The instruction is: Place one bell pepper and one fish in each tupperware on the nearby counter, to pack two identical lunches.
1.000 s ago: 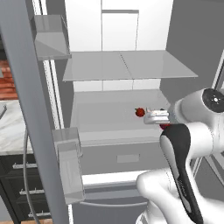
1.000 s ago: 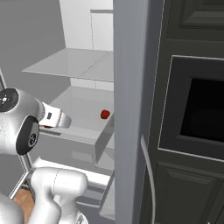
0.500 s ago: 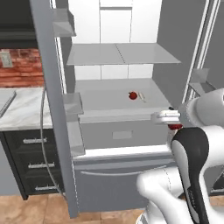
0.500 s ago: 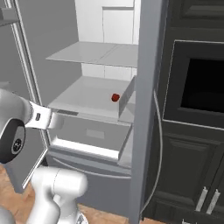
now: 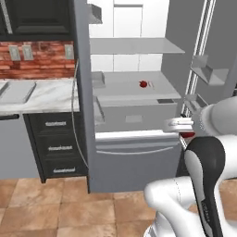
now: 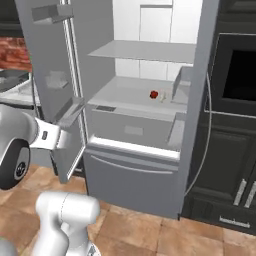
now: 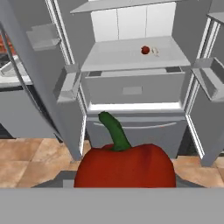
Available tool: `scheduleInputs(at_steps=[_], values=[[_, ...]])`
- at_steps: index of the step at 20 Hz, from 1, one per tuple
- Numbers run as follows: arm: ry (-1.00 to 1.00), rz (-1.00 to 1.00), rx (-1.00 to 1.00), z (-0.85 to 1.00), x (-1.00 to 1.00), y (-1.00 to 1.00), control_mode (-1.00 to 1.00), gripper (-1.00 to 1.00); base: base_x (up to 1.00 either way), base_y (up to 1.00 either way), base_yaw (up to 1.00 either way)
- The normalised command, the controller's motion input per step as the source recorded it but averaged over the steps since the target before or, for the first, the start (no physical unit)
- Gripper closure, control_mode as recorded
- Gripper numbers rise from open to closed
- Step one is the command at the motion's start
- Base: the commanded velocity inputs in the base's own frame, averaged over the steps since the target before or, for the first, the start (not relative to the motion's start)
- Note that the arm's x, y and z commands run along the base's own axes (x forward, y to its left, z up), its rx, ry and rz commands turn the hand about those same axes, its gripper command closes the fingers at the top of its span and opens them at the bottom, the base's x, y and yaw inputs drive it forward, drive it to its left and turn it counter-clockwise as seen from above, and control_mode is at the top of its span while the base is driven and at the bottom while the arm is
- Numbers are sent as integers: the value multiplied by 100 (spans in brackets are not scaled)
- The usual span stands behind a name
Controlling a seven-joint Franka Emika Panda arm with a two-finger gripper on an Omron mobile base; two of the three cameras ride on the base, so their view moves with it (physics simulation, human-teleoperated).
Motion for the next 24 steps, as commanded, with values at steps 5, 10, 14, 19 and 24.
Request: scheduleInputs(at_steps=[5, 10, 14, 19, 24], values=[[0, 0, 0, 0, 0, 0, 100, 100, -15, 100, 0], [0, 0, 0, 0, 0, 0, 100, 100, 8, 100, 0], [0, 0, 0, 0, 0, 0, 100, 100, 23, 100, -1], [0, 0, 0, 0, 0, 0, 100, 100, 44, 100, -1], [0, 0, 0, 0, 0, 0, 100, 100, 84, 100, 0]])
